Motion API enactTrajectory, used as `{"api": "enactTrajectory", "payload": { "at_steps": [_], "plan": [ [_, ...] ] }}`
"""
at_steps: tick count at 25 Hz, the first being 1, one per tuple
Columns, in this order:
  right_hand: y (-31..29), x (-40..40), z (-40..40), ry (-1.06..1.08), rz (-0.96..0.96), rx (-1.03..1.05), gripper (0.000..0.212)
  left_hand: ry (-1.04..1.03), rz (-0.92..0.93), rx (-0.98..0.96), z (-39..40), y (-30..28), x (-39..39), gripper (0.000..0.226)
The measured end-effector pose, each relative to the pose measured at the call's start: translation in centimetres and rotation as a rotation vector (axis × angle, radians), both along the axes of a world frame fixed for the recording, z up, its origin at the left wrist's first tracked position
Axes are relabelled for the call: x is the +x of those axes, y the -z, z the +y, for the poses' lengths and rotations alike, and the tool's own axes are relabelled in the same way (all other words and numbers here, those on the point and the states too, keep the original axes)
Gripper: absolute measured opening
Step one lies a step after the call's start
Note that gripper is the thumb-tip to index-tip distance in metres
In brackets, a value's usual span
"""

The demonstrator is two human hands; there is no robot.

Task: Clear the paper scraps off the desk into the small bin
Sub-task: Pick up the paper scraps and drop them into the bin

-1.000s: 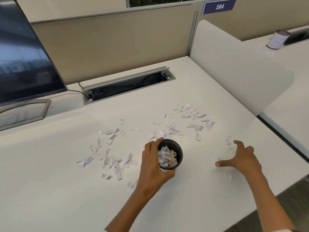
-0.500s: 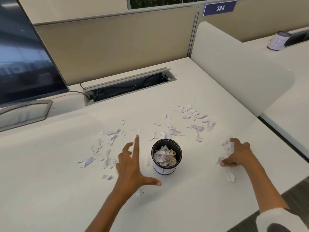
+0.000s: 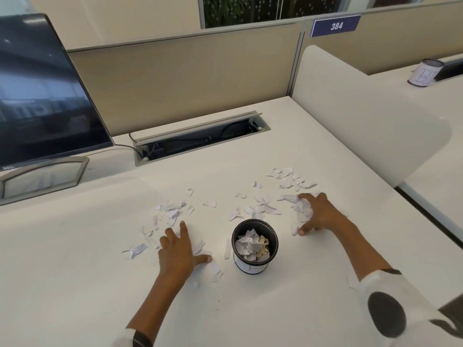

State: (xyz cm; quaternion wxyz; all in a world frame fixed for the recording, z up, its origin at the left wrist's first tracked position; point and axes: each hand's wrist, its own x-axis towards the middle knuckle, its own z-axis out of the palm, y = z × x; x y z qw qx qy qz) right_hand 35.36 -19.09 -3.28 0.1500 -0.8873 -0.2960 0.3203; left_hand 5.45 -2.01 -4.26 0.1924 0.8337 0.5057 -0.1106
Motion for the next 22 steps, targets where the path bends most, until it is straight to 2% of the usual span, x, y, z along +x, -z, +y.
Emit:
{"api": "enactTrajectory", "payload": {
  "at_steps": [5,7,12,18,22],
  "plan": [
    [0.6,-1.9,4.0,-0.245,0.018,0.000,0.100,0.056,-0.171,-0.136,-0.4,0.2,4.1,0.085],
    [1.2,-3.2,5.3,-0.333,-0.019,0.006,0.088,0.105,-0.239,-0.156,-1.0,0.4,5.1,0.070],
    [1.6,-6.1,7.5,-0.491,-0.048,0.111,0.046,0.169,-0.402,-0.145,-1.7,0.2,6.7,0.053],
    [-0.6,-7.2,8.4,-0.342,0.166,0.349,0.030,-0.033,-0.695,-0.293,-1.6,-1.0,7.7,0.029],
    [-2.8,-7.1,8.3,-0.247,0.315,0.468,0.034,-0.066,-0.787,-0.261,-1.2,-2.6,8.2,0.021]
  ]
}}
